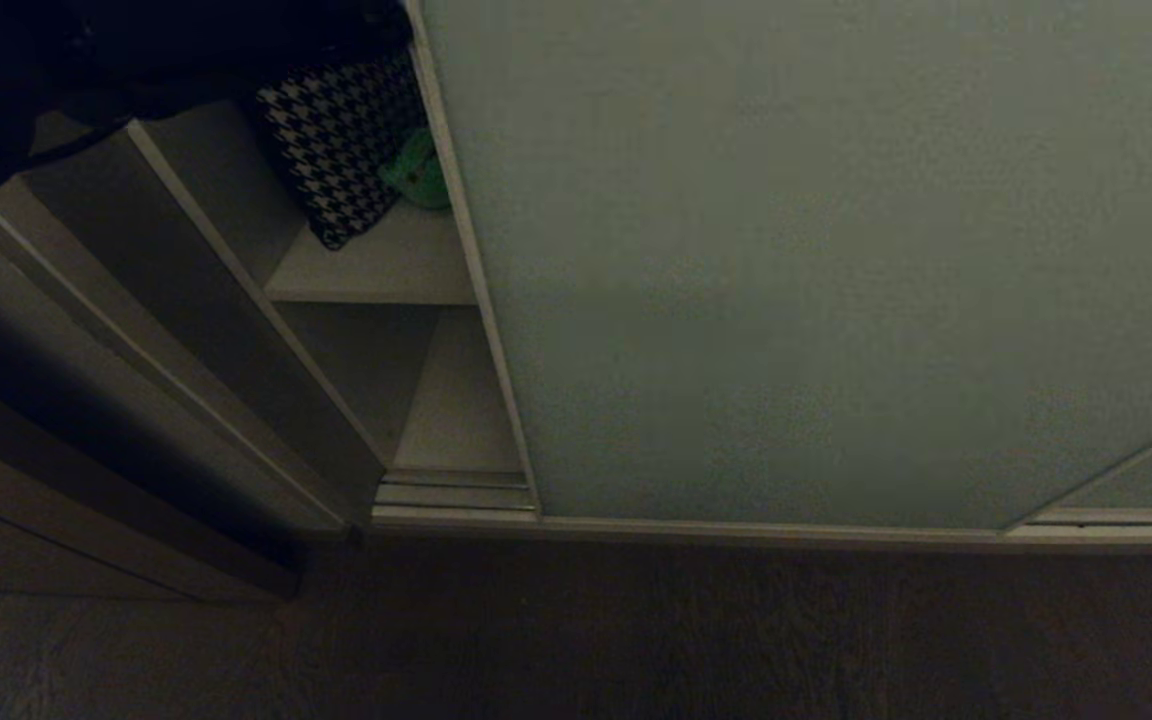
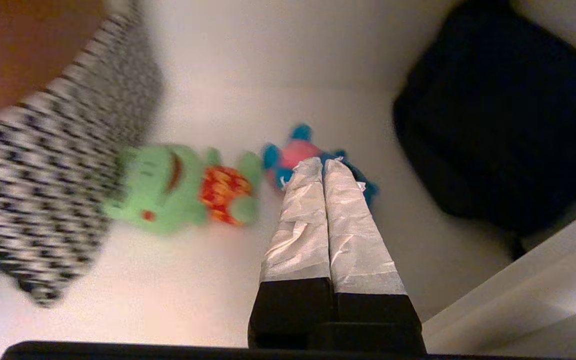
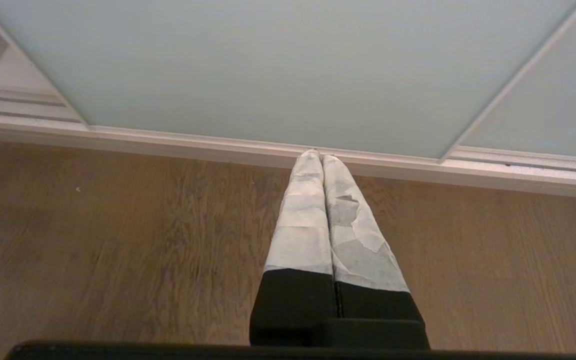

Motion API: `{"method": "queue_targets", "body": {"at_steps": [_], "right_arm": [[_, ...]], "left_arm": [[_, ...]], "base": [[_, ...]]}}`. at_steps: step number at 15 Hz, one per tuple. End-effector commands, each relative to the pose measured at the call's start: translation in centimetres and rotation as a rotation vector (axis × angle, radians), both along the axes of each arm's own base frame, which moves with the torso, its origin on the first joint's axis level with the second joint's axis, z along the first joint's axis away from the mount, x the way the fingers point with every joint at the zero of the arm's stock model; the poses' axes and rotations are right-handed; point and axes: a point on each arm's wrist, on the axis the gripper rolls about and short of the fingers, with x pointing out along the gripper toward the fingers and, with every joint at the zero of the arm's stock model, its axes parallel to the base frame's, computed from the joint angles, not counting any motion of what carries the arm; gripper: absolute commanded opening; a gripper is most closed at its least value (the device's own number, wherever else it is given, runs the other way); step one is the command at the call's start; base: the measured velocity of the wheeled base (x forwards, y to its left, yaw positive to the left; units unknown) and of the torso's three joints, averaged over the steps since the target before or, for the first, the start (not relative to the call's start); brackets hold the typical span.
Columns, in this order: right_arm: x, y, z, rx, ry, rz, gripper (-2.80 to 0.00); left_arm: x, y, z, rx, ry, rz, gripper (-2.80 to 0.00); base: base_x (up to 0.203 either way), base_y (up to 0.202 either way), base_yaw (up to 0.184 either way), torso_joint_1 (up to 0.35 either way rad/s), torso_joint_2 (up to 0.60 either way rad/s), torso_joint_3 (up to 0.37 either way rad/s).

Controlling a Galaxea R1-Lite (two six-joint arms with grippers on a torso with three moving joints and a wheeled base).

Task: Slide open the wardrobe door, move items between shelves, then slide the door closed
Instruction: Open the door

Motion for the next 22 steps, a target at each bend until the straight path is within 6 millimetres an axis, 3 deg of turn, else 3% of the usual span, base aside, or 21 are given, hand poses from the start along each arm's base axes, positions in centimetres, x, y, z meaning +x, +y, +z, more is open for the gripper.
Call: {"method": "queue_targets", "body": {"at_steps": [1,4,10,15,18,22], "right_arm": [[0.0,0.0,0.0,0.0,0.001,0.001,-2.8],[0.0,0.0,0.0,0.0,0.001,0.001,-2.8],[0.0,0.0,0.0,0.0,0.001,0.0,-2.8],[0.0,0.0,0.0,-0.001,0.001,0.001,-2.8],[0.0,0.0,0.0,-0.001,0.001,0.0,-2.8],[0.0,0.0,0.0,0.0,0.001,0.0,-2.8]], "left_arm": [[-0.1,-1.0,-0.3,0.003,0.009,-0.028,-2.8],[-1.0,-2.7,-0.3,0.003,0.009,-0.09,-2.8],[-2.6,-4.2,-0.1,-0.015,0.009,-0.151,-2.8],[-3.6,-2.2,0.0,-0.036,0.023,-0.009,-2.8],[-1.8,-3.2,-0.8,-0.034,0.05,0.049,-2.8],[2.2,-7.3,-2.2,-0.033,0.058,0.037,-2.8]], "base": [[0.0,0.0,0.0,0.0,0.0,0.0],[0.0,0.0,0.0,0.0,0.0,0.0],[0.0,0.0,0.0,0.0,0.0,0.0],[0.0,0.0,0.0,0.0,0.0,0.0],[0.0,0.0,0.0,0.0,0.0,0.0],[0.0,0.0,0.0,0.0,0.0,0.0]]}}
